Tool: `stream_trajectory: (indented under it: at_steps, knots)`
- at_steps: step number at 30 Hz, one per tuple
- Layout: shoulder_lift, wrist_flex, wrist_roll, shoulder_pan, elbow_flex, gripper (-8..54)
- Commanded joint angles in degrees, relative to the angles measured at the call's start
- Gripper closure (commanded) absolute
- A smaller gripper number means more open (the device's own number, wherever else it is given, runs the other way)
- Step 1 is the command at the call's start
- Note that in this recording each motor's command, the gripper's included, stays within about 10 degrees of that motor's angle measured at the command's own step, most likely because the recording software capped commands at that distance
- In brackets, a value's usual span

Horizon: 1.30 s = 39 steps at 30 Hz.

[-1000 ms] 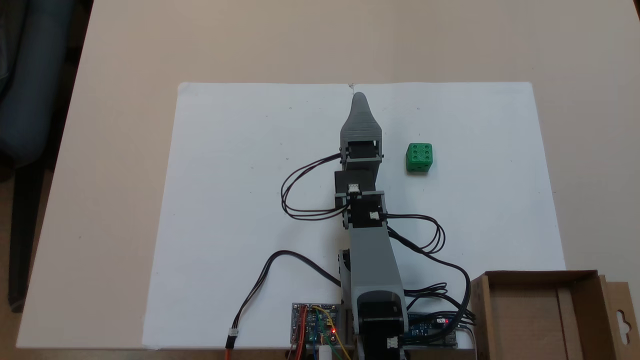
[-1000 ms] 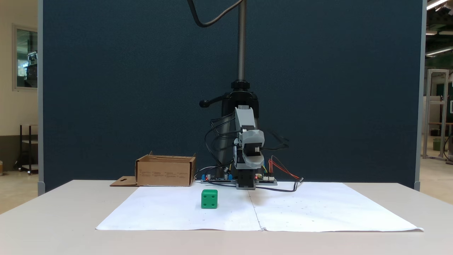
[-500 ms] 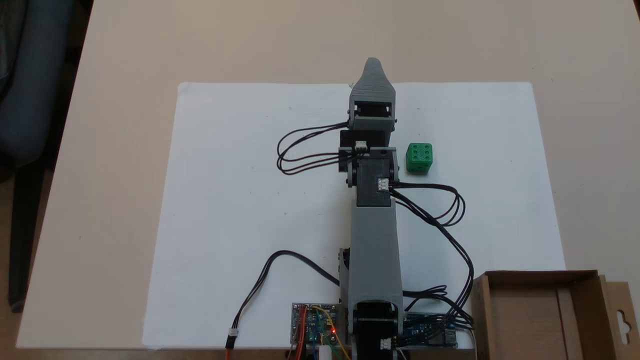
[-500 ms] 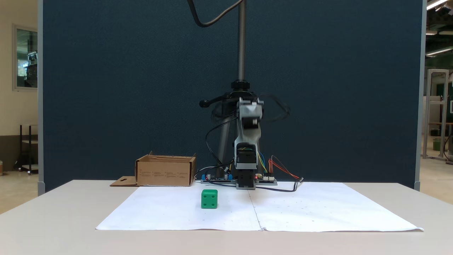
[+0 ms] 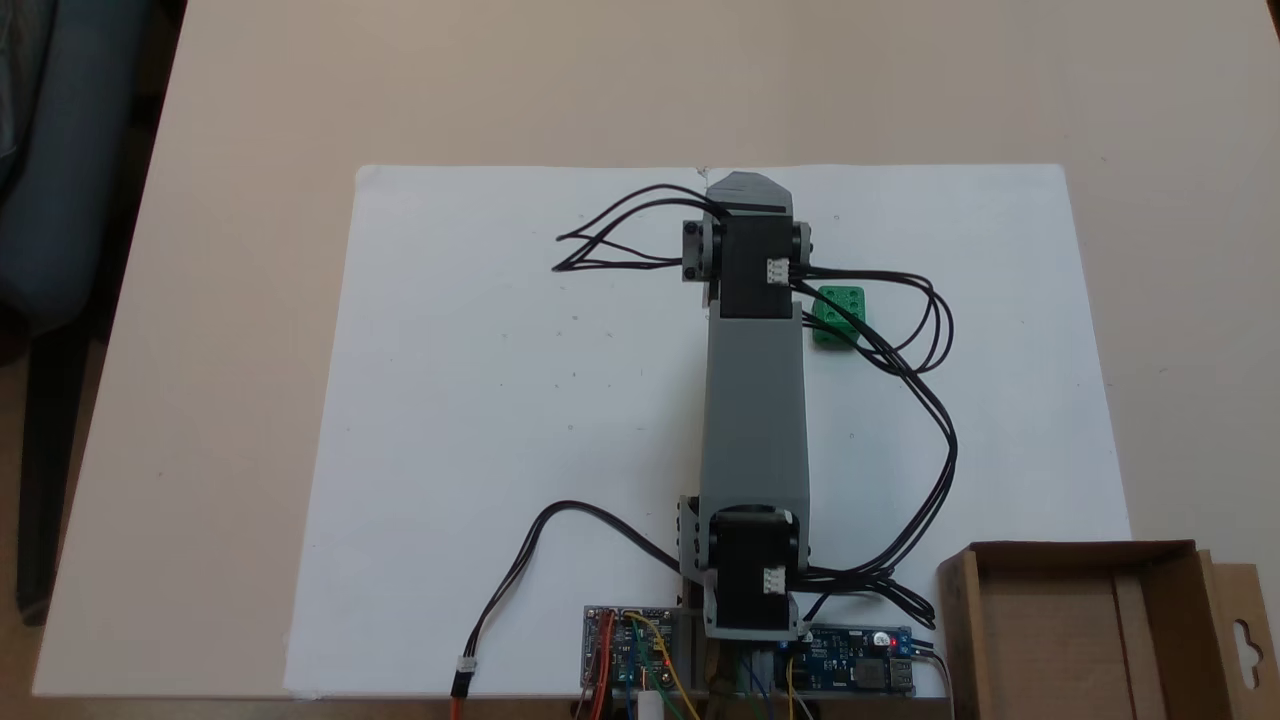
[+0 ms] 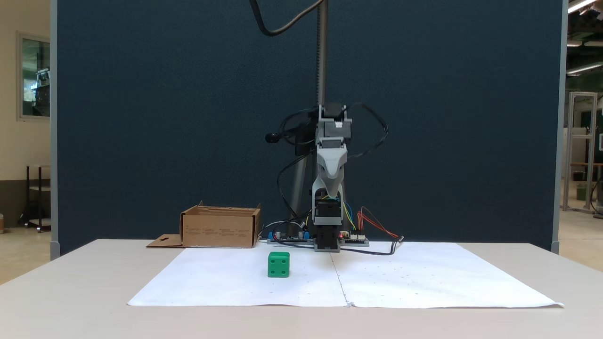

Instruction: Grasp a green dice and put it in the bin.

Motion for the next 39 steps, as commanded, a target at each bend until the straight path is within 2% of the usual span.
stream_trajectory:
  at_steps: [1,5,18,25,39]
  knots:
    - [-0.3,9.5,-7.9,1.7,-2.0,-1.4]
    - [-1.0,19.5,-11.3,4.4,-3.3,-1.5]
    - [-4.8,17.4,-25.8,15.6,-5.4,-2.5]
    - [-8.1,17.5,-26.3,22.2,-8.5,-2.6]
    - [-21.2,17.3,-27.2,29.7,-17.9,-2.6]
